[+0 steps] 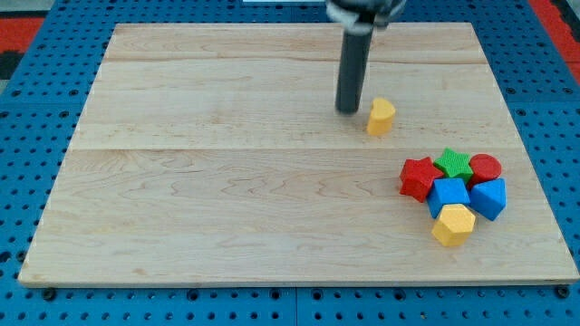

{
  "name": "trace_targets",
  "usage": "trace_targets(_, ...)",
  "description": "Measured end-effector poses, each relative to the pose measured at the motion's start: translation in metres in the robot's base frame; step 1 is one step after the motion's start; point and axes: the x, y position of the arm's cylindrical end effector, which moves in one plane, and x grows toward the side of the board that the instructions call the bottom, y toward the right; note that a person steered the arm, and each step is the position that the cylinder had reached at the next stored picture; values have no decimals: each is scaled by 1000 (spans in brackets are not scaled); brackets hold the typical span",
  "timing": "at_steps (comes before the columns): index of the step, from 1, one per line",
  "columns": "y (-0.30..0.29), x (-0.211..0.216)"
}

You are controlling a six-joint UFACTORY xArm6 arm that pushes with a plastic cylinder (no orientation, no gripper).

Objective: Point your arm towards top

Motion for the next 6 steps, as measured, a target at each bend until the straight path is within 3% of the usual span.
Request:
trace_targets(1, 8, 17)
trace_targets(2, -5, -53)
trace_targets(3, 42, -37)
trace_targets(4, 52, 46)
trace_targets(5, 46, 30)
trace_targets(6, 1, -47)
